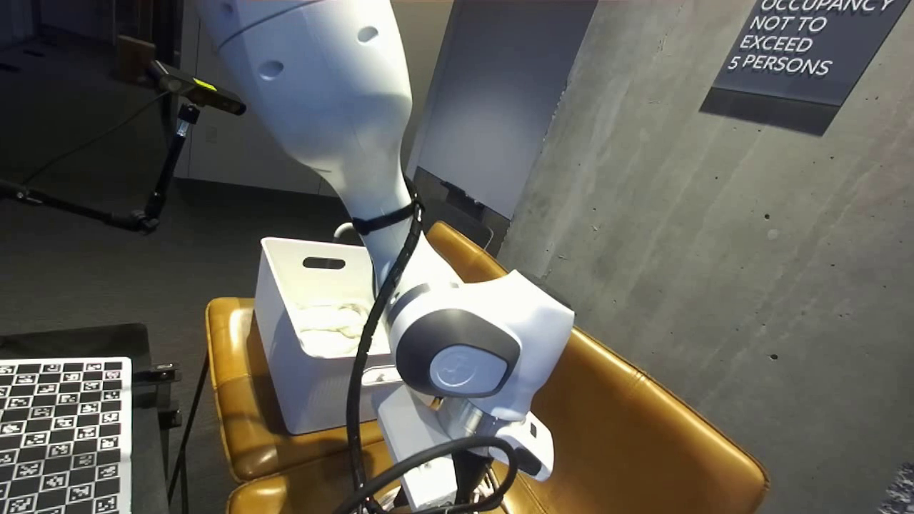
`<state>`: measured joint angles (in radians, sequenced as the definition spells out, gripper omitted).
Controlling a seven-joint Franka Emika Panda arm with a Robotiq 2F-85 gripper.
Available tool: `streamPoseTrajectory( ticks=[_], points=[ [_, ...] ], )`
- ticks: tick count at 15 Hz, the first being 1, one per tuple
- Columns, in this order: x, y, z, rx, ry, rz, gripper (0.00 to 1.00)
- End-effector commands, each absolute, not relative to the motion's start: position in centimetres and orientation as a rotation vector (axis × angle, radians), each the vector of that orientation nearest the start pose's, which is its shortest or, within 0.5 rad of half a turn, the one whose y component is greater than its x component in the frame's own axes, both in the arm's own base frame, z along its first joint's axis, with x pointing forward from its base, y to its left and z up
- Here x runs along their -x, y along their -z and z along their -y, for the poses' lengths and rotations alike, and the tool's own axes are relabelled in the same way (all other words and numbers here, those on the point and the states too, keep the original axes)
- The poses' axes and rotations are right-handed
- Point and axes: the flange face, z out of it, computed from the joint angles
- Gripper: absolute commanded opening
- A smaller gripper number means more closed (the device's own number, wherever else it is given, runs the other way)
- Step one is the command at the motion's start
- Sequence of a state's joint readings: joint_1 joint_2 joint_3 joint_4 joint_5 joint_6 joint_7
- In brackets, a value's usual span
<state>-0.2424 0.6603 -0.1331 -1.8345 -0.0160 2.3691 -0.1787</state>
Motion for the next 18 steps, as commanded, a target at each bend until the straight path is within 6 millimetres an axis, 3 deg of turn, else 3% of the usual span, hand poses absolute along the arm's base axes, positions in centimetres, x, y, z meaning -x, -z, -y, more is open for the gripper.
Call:
streamPoseTrajectory(
  ticks=[1,9,18],
  points=[
    [-60.2,-14.6,23.6,3.194,-0.183,-0.268,1.00],
    [-60.7,-10.9,25.0,3.220,-0.188,-0.329,0.88],
    [-62.4,-11.3,28.7,3.241,-0.126,-0.378,0.87]
  ],
)
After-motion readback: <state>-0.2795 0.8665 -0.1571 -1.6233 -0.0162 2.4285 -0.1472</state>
